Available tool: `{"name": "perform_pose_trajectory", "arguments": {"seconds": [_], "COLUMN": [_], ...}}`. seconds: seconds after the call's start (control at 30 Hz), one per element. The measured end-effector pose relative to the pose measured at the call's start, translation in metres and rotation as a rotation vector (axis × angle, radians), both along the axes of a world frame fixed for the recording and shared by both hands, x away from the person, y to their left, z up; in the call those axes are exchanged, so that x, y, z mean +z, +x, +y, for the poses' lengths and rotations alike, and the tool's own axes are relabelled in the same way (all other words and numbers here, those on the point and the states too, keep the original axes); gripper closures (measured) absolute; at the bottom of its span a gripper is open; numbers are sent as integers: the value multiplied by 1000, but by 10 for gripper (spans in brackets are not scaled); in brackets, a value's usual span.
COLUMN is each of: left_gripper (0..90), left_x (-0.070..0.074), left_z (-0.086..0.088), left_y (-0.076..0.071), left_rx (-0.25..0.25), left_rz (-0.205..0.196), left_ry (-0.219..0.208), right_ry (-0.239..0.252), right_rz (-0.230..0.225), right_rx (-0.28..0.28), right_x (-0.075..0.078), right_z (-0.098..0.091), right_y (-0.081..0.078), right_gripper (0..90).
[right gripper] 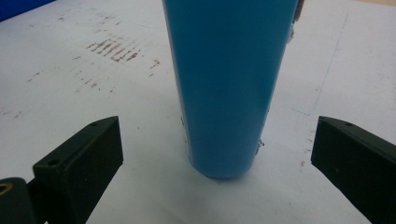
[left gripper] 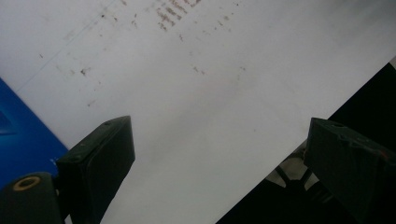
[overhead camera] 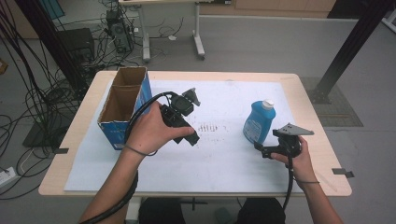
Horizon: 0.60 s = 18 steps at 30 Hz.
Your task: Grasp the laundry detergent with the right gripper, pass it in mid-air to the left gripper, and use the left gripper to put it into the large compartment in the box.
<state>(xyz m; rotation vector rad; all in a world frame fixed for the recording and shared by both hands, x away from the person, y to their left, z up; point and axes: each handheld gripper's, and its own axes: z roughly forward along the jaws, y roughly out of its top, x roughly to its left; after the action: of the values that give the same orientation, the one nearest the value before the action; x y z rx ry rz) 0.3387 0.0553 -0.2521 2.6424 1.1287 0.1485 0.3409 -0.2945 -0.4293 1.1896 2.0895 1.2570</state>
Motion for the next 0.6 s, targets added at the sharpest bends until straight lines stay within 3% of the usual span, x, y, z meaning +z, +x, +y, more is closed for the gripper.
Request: {"name": "perform_pose_trajectory", "arguments": {"seconds": [0.6], "left_gripper": [91], "left_x": [-1], "left_z": [1], "left_y": [2], "left_rx": [6], "left_rz": [2], "left_ry": [-4], "right_ry": [25], "right_rz": [-28], "right_rx": [3], "right_x": [-4], "right_z": [5], "right_y": [9], "right_gripper": [14]}}
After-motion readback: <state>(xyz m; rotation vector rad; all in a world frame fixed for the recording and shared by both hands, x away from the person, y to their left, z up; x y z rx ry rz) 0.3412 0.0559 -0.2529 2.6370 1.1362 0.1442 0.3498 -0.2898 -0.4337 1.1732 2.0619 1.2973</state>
